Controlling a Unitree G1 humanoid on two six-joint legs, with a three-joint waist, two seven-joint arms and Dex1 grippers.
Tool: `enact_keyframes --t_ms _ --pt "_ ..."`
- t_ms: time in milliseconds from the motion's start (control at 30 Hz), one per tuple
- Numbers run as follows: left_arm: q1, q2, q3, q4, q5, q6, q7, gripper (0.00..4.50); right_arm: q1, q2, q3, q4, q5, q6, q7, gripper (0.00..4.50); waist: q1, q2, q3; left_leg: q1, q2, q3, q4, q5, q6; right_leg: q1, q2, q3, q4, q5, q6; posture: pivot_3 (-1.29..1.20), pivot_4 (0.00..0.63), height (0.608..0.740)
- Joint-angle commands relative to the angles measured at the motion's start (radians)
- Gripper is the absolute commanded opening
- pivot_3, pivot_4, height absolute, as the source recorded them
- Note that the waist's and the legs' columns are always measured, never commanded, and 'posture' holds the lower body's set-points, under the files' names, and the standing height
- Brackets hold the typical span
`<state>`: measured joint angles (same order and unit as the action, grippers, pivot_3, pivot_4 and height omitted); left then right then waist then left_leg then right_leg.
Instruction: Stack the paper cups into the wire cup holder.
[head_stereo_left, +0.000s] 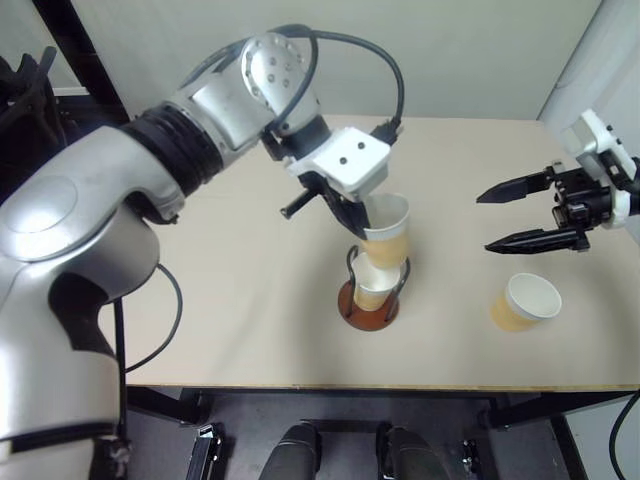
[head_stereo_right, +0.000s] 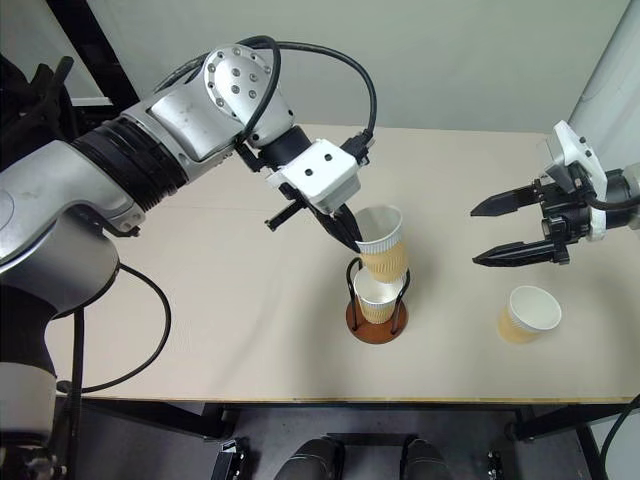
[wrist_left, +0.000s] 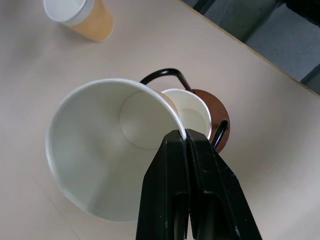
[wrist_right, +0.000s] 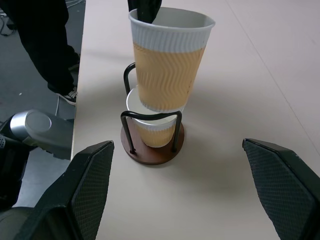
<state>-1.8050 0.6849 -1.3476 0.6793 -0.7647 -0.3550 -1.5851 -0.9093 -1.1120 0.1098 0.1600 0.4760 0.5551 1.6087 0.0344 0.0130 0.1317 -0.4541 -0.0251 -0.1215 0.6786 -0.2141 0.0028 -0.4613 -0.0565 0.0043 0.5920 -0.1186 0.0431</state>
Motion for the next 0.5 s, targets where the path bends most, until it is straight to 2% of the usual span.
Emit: enact_keyframes --t_ms 33,500 --pt "-0.035 0.015 0.008 -0.017 -0.026 -0.007 -0.029 0.02 0.000 -0.022 -0.028 -0.018 0.010 -0.006 0.006 4.26 0.000 0.000 0.000 0.000 0.000 0.000 0.000 0.000 0.000 0.000 0.000 0.000 0.000 0.000 0.000 0.00 0.150 0.740" --pt "-0.056 0.063 -0.083 -0.055 -0.021 -0.049 -0.029 0.02 0.004 -0.034 -0.021 -0.020 0.008 -0.007 0.006 4.26 0.000 0.000 0.000 0.000 0.000 0.000 0.000 0.000 0.000 0.000 0.000 0.000 0.000 0.000 0.000 0.00 0.150 0.740"
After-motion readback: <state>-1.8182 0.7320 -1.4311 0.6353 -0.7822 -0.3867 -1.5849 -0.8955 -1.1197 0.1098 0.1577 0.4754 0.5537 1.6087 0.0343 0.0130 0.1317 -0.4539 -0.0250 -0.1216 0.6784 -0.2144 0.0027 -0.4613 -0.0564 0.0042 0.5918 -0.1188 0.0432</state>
